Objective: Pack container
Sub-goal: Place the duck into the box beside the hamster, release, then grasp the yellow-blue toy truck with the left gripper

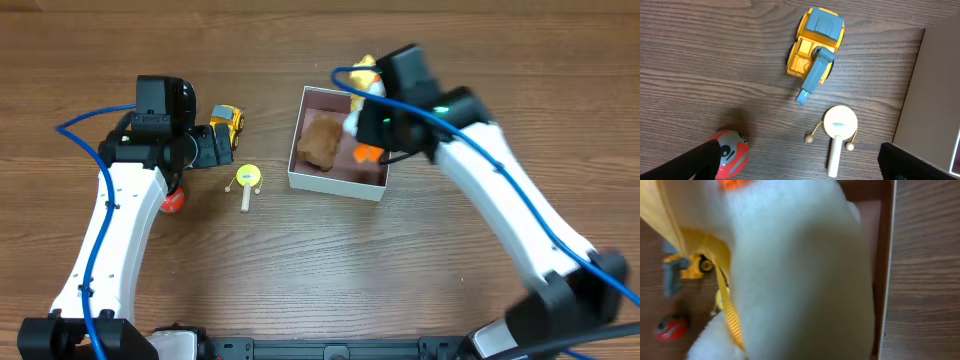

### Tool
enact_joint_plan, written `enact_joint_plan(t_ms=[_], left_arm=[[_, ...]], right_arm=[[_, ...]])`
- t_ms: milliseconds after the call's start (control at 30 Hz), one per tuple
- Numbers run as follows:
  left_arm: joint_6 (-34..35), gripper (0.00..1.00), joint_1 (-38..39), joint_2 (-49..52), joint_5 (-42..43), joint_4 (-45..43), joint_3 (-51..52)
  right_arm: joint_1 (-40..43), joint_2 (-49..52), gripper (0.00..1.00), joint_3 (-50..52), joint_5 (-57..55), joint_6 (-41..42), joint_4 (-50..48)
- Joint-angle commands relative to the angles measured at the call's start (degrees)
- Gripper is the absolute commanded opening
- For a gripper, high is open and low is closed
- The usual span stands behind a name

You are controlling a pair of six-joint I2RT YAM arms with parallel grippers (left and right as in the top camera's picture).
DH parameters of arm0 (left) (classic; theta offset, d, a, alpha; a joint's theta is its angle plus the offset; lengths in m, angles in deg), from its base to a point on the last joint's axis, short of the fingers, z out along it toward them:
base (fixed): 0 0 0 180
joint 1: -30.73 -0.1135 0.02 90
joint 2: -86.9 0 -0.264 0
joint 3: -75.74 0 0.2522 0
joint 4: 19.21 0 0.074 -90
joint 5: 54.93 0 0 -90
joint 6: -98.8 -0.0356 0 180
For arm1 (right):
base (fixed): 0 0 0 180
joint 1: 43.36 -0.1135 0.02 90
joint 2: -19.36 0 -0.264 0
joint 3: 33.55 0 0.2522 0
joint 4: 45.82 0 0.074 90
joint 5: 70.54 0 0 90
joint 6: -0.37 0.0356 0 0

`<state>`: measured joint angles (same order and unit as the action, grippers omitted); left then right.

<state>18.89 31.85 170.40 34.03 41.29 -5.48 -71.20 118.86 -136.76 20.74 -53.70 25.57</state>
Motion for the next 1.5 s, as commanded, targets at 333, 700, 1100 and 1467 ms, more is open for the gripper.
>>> enact_joint_plan(t_ms=[333,700,1100,1467], left_arm=[[-1.1,1.00,0.0,0.1,0.6,-0.2,-1.3],[-1.3,1.00,0.0,0.1,6.1,-0.4,-1.3],[-18.4,0.97,-0.5,12.5,2.1,-5.7,-10.0],[-25.0,0.80,-0.3,33.4,2.1,-0.5,-21.8]], right_arm=[[-0.3,11.9,0.84,0.2,-9.2,4.5,-0.2],[0.4,-9.7,1.00,-2.3,-15.4,-8.3,0.5],[11.5,-15.2,1.00,-2.1,-6.6,-7.2,9.7],[11.5,-15.2,1.00,-2.1,-6.5,-7.2,11.7]])
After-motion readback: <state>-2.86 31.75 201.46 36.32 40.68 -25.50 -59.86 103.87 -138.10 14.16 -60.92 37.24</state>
